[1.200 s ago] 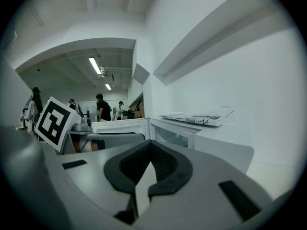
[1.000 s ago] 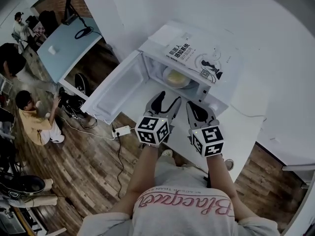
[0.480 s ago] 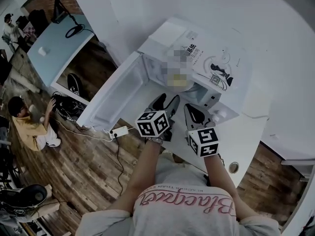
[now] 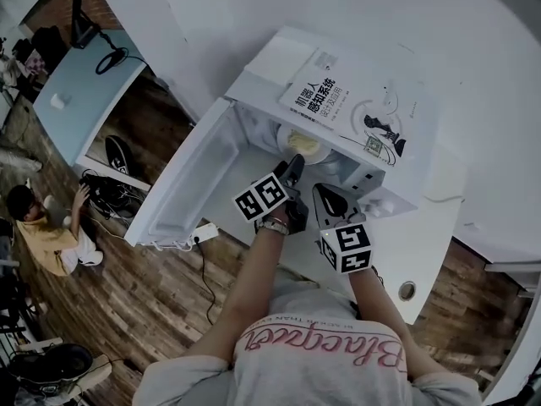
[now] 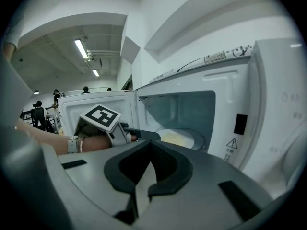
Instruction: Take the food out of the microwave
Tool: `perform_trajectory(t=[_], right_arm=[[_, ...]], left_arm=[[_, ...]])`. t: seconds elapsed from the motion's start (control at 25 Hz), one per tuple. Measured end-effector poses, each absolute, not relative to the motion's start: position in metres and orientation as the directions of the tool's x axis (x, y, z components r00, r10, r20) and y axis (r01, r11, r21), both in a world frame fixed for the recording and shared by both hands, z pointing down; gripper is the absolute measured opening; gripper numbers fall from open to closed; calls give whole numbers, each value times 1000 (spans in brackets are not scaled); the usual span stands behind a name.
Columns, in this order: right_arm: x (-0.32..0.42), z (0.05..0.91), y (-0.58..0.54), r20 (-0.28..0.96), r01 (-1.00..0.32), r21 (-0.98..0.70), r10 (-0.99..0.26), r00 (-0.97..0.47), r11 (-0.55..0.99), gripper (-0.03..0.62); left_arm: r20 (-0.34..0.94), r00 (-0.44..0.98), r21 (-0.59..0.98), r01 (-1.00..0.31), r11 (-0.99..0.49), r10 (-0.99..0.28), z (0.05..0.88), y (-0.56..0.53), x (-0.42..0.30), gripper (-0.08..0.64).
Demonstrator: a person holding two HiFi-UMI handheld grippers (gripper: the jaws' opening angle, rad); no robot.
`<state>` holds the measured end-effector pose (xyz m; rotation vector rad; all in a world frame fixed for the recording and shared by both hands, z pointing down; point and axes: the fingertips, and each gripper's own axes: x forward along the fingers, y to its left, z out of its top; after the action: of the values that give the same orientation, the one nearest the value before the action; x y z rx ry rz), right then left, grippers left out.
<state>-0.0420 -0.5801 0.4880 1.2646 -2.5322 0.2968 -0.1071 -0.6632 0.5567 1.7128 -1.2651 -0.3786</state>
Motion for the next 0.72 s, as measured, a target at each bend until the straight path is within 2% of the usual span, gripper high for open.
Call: perform_trajectory(t=[0.56, 0.72], right_arm=[[-33, 503, -593, 372, -829, -46, -761, -531, 557, 9], [-34, 500, -593, 369, -831, -35, -766, -527, 555, 9]], left_arm=[[414, 404, 791, -603, 104, -816, 591, -688, -112, 251], [416, 429, 818, -562, 124, -802, 589, -684, -115, 180]])
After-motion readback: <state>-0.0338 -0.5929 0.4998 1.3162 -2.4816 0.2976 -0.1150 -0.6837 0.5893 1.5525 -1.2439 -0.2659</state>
